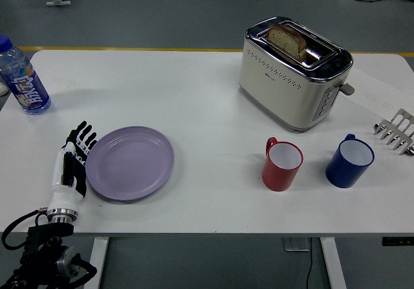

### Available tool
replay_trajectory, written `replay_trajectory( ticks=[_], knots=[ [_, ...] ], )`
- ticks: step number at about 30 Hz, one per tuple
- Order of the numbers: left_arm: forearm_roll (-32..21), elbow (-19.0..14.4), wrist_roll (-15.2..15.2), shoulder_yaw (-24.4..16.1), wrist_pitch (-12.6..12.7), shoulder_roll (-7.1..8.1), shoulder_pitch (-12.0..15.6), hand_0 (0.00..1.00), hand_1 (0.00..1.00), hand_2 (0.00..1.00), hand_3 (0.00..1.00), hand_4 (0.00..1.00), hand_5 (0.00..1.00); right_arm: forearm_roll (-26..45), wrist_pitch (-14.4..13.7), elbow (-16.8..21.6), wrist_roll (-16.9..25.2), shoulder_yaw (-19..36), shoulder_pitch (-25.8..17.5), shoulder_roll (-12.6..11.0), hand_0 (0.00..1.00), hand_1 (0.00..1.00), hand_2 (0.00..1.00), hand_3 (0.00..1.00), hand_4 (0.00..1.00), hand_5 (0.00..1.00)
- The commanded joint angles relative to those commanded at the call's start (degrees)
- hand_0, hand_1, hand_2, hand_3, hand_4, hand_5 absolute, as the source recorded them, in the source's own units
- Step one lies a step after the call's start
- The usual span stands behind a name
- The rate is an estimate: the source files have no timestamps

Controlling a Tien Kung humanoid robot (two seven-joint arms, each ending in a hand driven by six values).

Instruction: Push plate across desktop

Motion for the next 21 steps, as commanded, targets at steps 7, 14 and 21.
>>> replay_trajectory(
  ticks=[7, 14, 21],
  knots=[
    [-0.52, -1.28, -0.62, 2.77, 0.36, -0.38, 0.39, 0.872, 0.893, 0.920, 0.852, 0.537, 0.998, -0.07, 0.03, -0.01, 0.02, 0.03, -0.02, 0.00, 0.675, 0.628, 0.731, 0.700, 0.437, 0.489],
    [-1.16, -2.03, -0.64, 5.88, 0.32, -0.38, 0.77, 0.867, 0.889, 0.917, 0.838, 0.529, 0.998, -0.15, 0.03, -0.03, 0.05, 0.03, 0.05, 0.00, 0.676, 0.628, 0.730, 0.700, 0.436, 0.490],
    [-2.59, -3.29, -1.00, 11.17, 0.39, -0.38, 0.59, 0.863, 0.886, 0.915, 0.832, 0.523, 0.998, -0.32, 0.09, -0.06, 0.15, 0.06, 0.03, -0.10, 0.673, 0.627, 0.730, 0.699, 0.438, 0.494]
  ],
)
